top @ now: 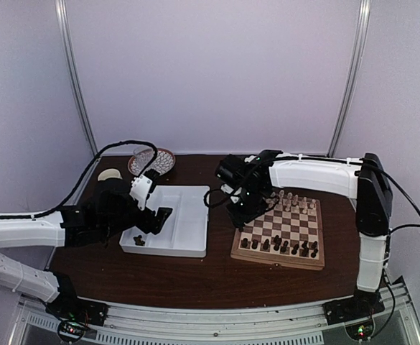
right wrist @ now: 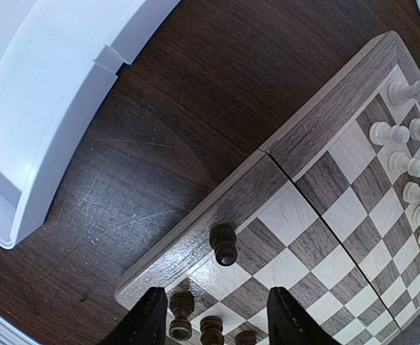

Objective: Set up the chess pieces on the board
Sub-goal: Pick up the pawn from the chessboard.

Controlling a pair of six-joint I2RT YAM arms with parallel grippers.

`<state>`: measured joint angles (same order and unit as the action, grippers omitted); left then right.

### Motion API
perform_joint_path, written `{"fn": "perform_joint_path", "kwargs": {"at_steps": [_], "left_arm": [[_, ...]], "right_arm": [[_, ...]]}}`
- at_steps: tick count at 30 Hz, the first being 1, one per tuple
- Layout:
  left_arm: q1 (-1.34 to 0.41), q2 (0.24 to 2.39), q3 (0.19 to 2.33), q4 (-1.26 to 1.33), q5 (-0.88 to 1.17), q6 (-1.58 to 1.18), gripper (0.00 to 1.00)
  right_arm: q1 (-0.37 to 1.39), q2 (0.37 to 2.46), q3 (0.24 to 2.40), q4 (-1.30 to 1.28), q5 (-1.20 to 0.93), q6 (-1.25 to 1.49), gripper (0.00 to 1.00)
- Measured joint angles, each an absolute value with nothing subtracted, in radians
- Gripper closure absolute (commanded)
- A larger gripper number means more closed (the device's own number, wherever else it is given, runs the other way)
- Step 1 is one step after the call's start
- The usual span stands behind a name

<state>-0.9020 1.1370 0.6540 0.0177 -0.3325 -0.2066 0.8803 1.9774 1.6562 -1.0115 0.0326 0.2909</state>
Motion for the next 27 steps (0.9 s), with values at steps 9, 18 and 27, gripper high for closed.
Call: {"fn": "perform_joint_path", "kwargs": {"at_steps": [9, 18, 27], "left_arm": [[-0.902, 1.137, 0.636, 0.037, -0.314, -0.199, 0.17], [-0.902, 1.137, 0.636, 0.038, -0.292, -0.188, 0.19], [-0.902, 1.147, 0.636, 0.045, -0.261, -0.184, 0.21]], "right_arm": [[0.857, 2.004, 1.662, -1.013, 0.026, 0.276, 0.60], [0.853, 2.033, 1.662, -0.998, 0.007, 0.257, 0.68], [0.851, 2.071, 1.666, -0.997, 0.000, 0.255, 0.78]]}}
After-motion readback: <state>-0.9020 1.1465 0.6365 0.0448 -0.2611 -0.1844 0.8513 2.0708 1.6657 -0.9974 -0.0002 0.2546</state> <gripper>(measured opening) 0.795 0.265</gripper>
